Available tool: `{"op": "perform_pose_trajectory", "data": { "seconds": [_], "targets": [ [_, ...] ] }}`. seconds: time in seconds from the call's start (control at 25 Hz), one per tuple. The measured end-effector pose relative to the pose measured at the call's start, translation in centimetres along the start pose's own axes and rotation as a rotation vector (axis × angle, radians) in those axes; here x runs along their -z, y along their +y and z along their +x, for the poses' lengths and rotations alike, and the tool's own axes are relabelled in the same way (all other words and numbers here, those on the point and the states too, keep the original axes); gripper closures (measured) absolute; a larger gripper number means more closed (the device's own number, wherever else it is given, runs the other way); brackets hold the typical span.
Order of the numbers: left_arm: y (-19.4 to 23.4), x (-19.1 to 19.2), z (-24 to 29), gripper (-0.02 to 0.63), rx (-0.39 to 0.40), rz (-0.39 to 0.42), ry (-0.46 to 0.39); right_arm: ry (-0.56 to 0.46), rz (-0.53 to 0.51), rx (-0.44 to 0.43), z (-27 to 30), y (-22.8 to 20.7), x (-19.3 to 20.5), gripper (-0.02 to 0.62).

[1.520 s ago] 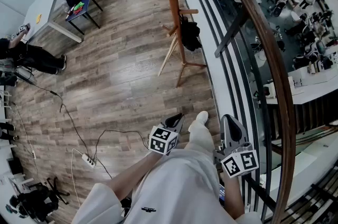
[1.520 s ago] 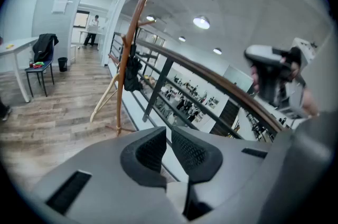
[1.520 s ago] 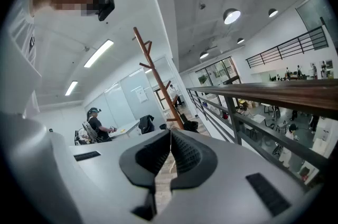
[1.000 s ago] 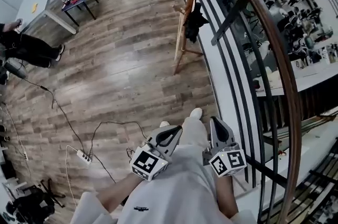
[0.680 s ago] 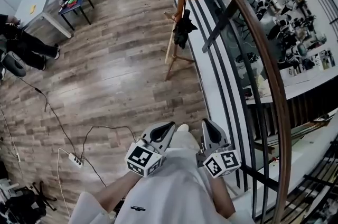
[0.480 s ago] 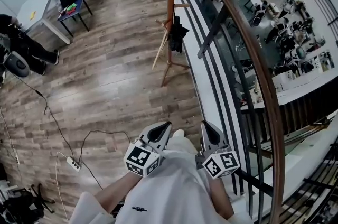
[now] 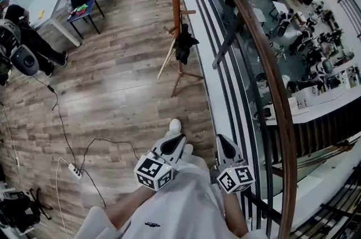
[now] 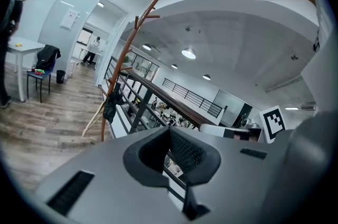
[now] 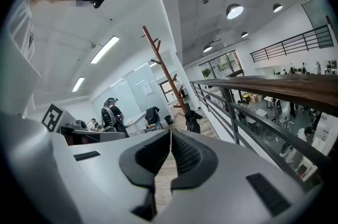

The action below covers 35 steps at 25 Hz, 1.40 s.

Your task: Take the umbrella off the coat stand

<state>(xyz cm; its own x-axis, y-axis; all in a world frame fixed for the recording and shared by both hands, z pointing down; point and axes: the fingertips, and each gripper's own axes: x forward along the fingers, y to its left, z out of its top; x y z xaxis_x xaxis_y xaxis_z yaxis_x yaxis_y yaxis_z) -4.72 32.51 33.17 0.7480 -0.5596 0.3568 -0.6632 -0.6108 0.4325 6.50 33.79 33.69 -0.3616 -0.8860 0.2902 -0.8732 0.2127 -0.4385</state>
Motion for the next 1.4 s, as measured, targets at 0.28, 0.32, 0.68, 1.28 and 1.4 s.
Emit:
{"op": "perform_pose_trajectory", "data": {
  "seconds": [0.28, 0.32, 0.68, 1.28, 1.4],
  "targets": [
    [1.7, -0.6, 4.3, 0.586, -0.018, -0.064, 0.022, 0.015, -0.048, -0.069, 3.1, -1.8, -2.4, 0.560],
    [2.0, -0.9, 5.1, 0.586, -0.018, -0.073, 0.020, 0.021, -0.052, -0.067, 3.7, -2.4, -2.8, 0.560],
    [6.0, -5.9, 12.7, 0.586, -0.028, -0.104, -0.022, 0.057, -0.090, -0.103, 11.2, -7.1, -7.2, 0.560],
    [17.5, -10.7, 19.9, 0.585, -0.216, -0.070, -0.049, 0.063, -0.155, -0.229, 24.3, -7.6, -13.6, 0.560],
    [18.5, -11.8, 21.1, 0.585, -0.262, -0.048, -0.085, 0.085, -0.186, -0.263, 26.4, -8.3, -14.1, 0.560]
  ]
}}
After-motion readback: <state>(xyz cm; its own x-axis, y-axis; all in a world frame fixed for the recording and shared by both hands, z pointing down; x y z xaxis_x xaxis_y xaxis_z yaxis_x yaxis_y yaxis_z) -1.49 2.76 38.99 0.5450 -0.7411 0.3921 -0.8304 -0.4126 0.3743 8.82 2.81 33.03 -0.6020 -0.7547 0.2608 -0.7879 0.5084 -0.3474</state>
